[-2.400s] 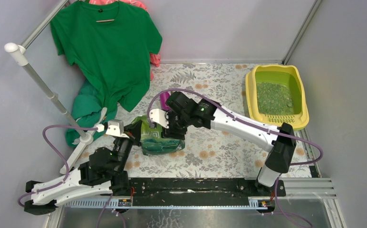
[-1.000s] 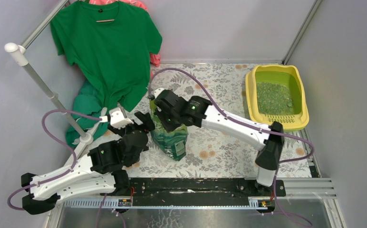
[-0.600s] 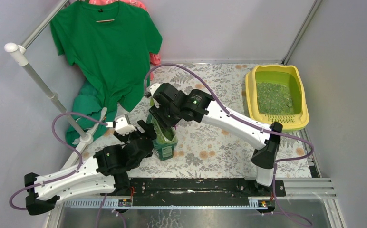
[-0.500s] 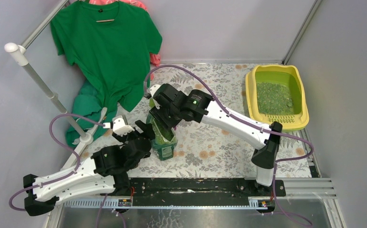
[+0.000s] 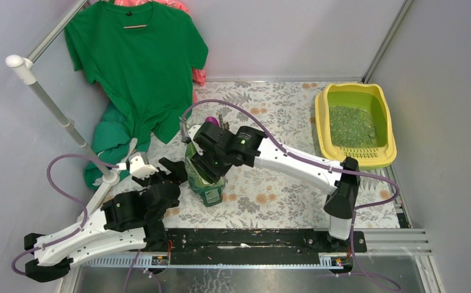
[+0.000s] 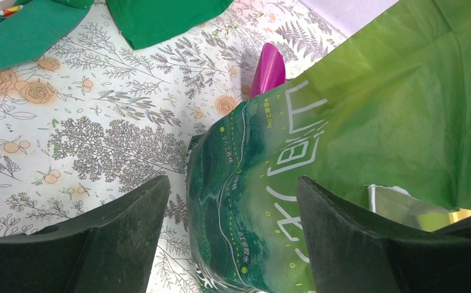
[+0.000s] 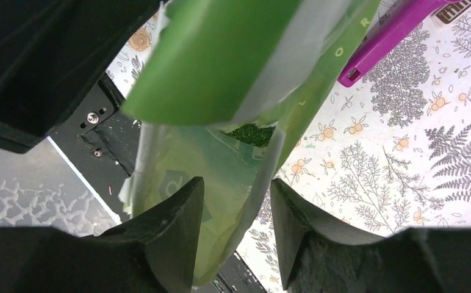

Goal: Fill the litter box with clean litter
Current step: Adjust the cat litter bag at the center of the board.

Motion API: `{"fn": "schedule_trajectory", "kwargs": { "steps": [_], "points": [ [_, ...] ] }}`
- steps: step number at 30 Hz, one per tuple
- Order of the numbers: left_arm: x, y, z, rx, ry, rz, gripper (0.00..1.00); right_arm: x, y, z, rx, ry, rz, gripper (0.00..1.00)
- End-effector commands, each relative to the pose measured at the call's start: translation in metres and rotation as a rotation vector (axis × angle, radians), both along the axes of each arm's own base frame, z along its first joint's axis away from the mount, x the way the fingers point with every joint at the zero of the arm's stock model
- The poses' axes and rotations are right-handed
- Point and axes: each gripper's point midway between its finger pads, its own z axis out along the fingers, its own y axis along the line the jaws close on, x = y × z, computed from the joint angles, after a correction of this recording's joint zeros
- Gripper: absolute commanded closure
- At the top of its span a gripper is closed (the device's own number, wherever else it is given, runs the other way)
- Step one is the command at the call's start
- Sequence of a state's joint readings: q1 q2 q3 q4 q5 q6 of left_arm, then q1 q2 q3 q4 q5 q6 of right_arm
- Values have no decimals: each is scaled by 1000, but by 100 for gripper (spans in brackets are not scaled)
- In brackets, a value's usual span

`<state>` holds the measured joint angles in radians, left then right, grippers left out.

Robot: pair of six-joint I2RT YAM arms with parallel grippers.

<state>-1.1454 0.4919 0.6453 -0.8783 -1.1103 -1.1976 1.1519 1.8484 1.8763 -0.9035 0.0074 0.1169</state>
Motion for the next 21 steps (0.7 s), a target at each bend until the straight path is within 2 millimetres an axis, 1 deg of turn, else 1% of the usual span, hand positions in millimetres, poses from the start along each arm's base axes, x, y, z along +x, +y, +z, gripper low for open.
{"fn": "schedule_trajectory", "kwargs": {
  "steps": [1,2,3,4,5,6,7,8,9,10,11,13,15,18,21],
  "points": [
    [-1,10,17,-42,-36,27,18,1,-1,36,15,-101,-11,50],
    [-2,11,18,-42,-37,26,18,3,-5,38,-12,-131,-29,52],
    [-2,11,20,-45,-39,24,18,10,-11,45,-26,-197,-72,52],
    [-2,12,20,-46,-40,23,18,10,-12,55,4,-227,-96,51],
    [-2,12,21,-46,-42,22,19,8,-11,68,57,-235,-113,47],
    [-3,13,23,-47,-43,21,19,-2,-10,87,146,-221,-102,39],
    [-3,14,24,-47,-45,21,19,-13,-3,102,233,-191,-66,28],
    [-3,15,26,-45,-46,20,19,-26,1,113,296,-159,-25,8],
    [-4,16,29,-46,-49,19,19,-40,4,122,344,-134,16,1],
    [-4,17,32,-44,-53,18,19,-51,6,128,370,-113,49,0],
    [-4,19,35,-43,-55,20,19,-59,7,131,377,-99,77,0],
    [-6,25,44,-46,-63,29,16,-68,10,129,352,-89,104,0],
    [-8,33,57,-56,-74,43,2,-74,15,122,298,-107,132,0],
    [-11,42,69,-67,-83,54,1,-75,25,110,217,-172,136,0],
    [-12,44,79,-61,-85,39,1,-76,37,99,156,-253,181,0]
  ]
}}
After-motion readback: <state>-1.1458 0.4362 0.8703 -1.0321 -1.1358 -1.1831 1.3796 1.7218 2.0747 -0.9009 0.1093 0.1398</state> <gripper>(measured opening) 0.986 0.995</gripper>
